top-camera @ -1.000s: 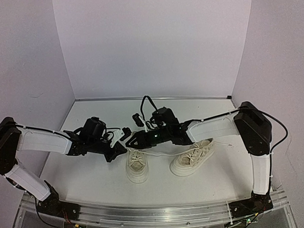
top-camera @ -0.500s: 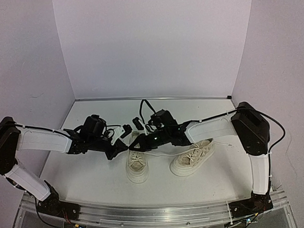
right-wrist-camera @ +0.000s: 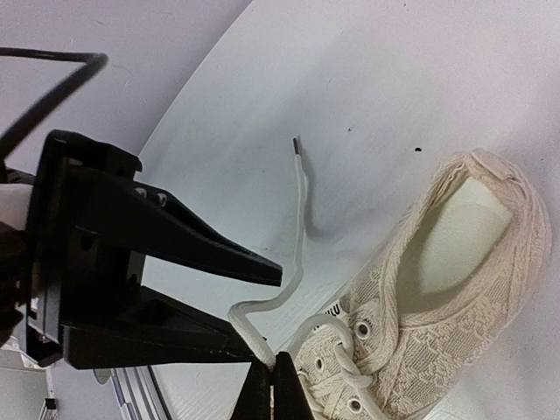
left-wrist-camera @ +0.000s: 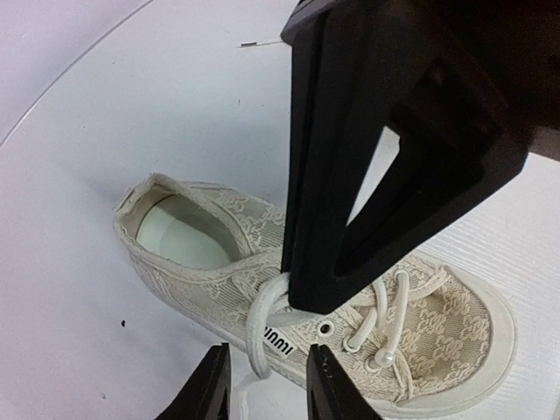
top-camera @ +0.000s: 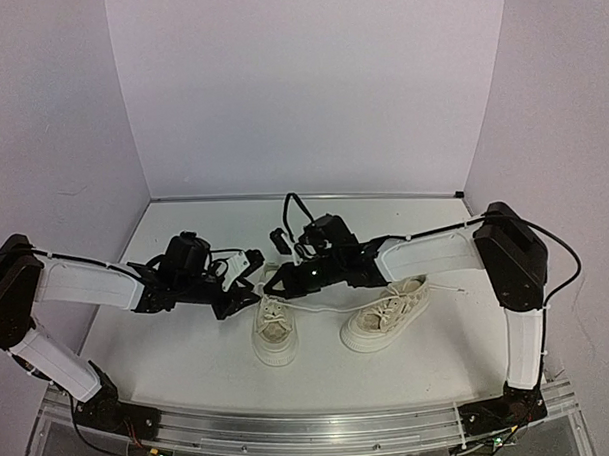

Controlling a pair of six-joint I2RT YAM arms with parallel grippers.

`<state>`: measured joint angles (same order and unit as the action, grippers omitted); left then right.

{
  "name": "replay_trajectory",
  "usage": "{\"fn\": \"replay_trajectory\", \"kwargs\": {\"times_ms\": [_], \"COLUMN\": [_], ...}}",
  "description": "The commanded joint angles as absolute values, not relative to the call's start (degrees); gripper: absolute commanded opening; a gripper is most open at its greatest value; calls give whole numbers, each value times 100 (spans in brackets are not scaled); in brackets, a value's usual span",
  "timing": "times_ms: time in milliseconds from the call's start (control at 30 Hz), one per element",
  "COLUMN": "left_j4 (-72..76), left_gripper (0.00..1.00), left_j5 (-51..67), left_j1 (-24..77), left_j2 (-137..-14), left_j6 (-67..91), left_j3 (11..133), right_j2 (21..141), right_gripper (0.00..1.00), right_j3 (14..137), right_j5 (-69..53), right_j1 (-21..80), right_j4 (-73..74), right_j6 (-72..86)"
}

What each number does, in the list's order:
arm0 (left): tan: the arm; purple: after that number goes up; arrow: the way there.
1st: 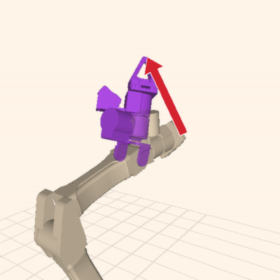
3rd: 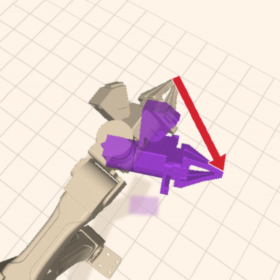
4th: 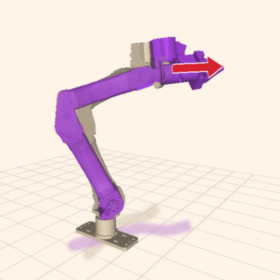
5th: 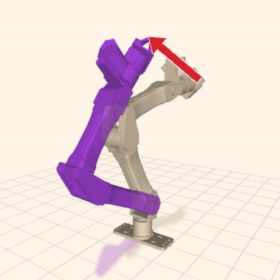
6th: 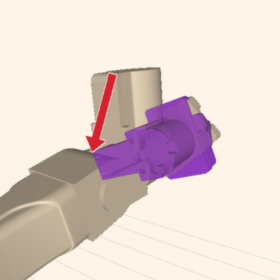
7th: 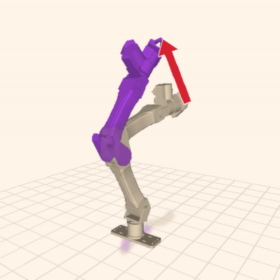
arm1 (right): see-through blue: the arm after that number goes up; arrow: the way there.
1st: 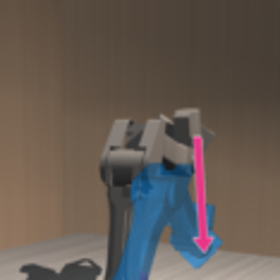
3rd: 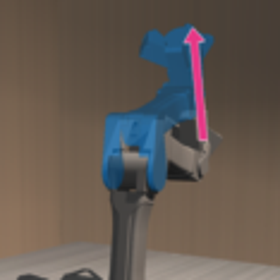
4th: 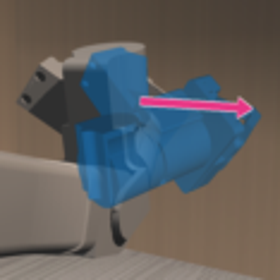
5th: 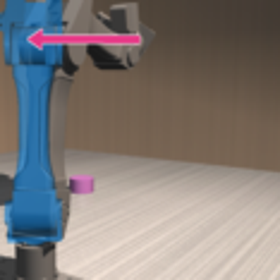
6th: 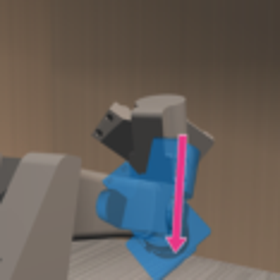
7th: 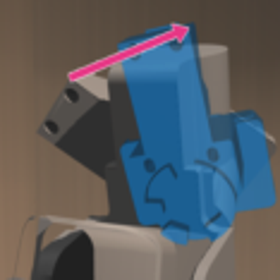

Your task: Tie the shoes

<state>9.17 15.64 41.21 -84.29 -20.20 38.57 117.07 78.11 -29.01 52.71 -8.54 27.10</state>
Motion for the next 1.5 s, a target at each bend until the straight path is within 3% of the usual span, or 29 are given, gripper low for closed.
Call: {"fn": "replay_trajectory", "kwargs": {"times_ms": [0, 133, 467, 633, 1000, 1467], "left_j4": [1455, 1617, 1943, 2136, 2774, 3239], "left_gripper": [47, 65, 67, 61, 33, 30], "left_j5": [1515, 1439, 1253, 1086, 504, -196], "left_j1": [4122, 4153, 4404, 4599, 4937, 5081], "left_j2": [-8210, -8024, -8227, -8565, -9248, -9259], "left_j6": [-2152, -2337, -2934, -3135, -3512, -3662], "left_j3": [3689, 3564, 3605, 3734, 3799, 3687], "right_j2": [11223, 11141, 11109, 11073, 10852, 10816], "right_gripper": [0, 0, 0, 0, 0, 0], "right_j3": [7756, 7766, 7883, 7862, 7721, 7665], "right_j5": [-2628, -2551, -2514, -2431, -2225, -2290], "right_j1": [5281, 5272, 5258, 5262, 5185, 5155], "right_j4": [-769, -597, 210, 309, 369, 360], "right_j6": [2593, 2528, 2247, 2253, 2330, 2374]}}
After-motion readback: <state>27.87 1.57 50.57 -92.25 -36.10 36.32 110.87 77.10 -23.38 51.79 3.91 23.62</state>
